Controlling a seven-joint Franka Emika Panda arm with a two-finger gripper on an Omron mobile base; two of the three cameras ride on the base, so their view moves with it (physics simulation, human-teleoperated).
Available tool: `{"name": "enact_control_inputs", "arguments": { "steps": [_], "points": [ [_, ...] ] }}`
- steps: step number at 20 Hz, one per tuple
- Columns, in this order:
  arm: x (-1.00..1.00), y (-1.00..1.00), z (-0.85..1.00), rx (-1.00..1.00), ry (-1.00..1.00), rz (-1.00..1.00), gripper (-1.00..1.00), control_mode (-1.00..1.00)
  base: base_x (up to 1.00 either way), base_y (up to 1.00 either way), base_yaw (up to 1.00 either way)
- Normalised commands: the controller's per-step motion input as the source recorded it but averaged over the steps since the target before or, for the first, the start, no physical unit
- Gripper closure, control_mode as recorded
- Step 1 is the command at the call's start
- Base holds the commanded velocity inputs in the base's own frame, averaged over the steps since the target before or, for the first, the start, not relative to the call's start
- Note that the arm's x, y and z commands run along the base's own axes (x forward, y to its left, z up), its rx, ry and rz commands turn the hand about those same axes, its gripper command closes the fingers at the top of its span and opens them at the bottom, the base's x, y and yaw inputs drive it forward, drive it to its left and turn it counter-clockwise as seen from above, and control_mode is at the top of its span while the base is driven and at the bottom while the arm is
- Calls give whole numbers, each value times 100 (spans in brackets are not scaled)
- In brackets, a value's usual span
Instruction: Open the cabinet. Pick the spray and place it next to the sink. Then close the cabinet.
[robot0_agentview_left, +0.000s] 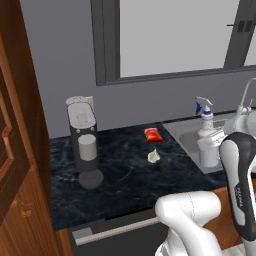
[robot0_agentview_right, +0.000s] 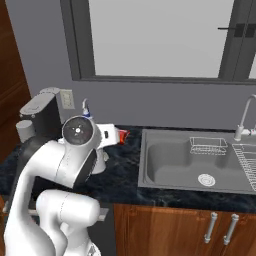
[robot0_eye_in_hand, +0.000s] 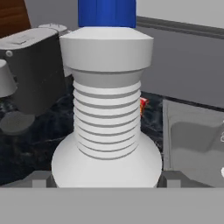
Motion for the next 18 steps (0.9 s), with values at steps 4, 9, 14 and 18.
{"name": "enact_control_inputs", "arguments": {
  "steps": [4, 9, 14, 18],
  "points": [
    [75, -3, -86, 0, -7, 23, 100, -100, 0, 0, 0],
    [62, 0, -84, 0, -6, 17, 100, -100, 0, 0, 0],
    [51, -22, -47, 1, -6, 10, 100, -100, 0, 0, 0],
    [48, -32, -9, 0, -7, 5, 100, -100, 0, 0, 0]
  ]
}}
